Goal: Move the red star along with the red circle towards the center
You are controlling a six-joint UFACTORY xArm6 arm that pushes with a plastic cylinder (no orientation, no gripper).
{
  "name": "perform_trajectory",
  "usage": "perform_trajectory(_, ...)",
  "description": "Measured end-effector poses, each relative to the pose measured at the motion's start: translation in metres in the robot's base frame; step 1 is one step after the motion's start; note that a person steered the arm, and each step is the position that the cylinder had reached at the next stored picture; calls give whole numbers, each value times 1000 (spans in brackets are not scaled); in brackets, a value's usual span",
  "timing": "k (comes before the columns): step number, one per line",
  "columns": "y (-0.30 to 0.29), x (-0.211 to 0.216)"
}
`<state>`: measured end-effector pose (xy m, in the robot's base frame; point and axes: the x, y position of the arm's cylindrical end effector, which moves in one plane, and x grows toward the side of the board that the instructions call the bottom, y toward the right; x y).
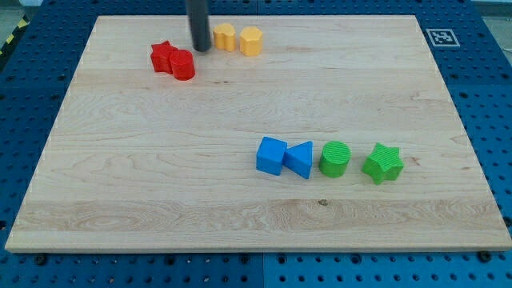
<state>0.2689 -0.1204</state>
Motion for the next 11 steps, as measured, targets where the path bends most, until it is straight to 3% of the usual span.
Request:
perform_trajectory(2, -93, -2)
perform_trajectory(7, -22, 21)
perform_trajectory(11, -18, 54)
